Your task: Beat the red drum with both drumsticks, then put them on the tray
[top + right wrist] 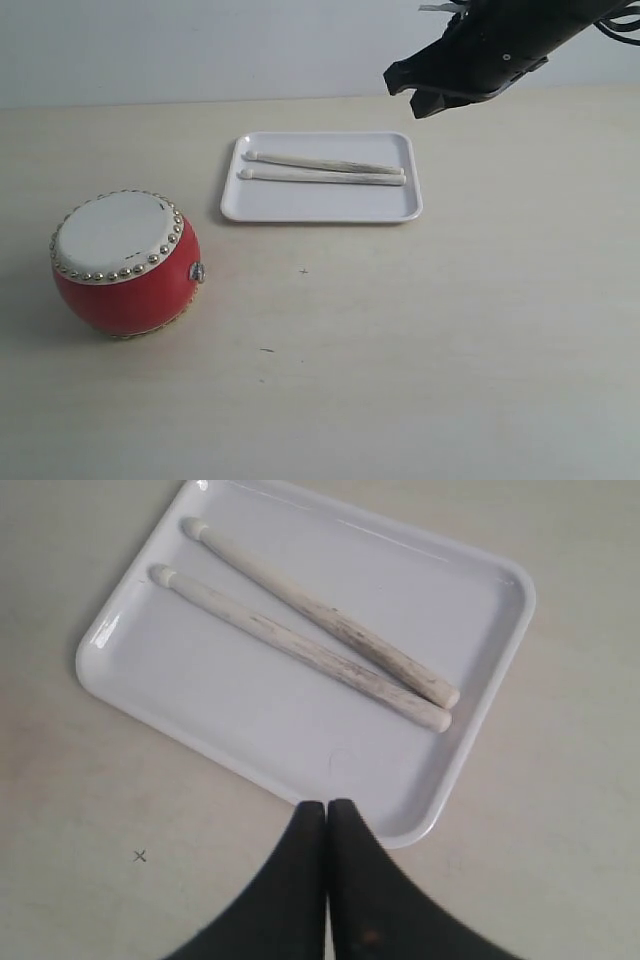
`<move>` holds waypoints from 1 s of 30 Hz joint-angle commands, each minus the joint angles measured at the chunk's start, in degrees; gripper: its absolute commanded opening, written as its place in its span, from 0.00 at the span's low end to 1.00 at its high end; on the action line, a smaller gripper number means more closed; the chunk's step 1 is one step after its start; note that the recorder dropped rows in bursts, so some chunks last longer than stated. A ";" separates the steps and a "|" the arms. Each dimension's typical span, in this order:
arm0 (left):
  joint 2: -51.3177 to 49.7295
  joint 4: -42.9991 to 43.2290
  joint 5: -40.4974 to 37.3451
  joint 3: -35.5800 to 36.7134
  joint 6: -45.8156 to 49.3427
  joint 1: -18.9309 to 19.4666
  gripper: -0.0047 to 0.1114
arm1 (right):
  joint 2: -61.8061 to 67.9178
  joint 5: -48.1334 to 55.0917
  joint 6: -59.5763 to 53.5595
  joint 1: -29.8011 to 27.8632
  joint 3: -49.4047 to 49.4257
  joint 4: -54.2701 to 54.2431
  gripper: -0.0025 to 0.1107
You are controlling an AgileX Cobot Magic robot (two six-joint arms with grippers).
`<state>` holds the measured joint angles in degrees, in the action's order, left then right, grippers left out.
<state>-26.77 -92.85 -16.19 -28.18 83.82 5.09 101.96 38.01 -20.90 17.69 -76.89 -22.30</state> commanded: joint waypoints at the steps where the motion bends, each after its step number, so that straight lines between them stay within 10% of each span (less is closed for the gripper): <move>1: 0.39 22.33 -10.52 0.33 -13.91 0.18 0.04 | -0.40 -0.47 0.06 -0.15 0.09 -0.07 0.02; 11: 0.72 98.80 -2.89 2.21 -105.75 0.18 0.04 | -0.40 -0.47 0.06 -0.15 0.09 -0.07 0.02; 30: 16.42 107.58 3.50 15.40 -105.77 0.18 0.04 | -0.40 -0.47 0.06 -0.15 0.09 -0.07 0.02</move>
<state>-12.66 14.45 -13.46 -14.71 -23.92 5.09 101.96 38.01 -20.80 17.69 -76.89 -22.30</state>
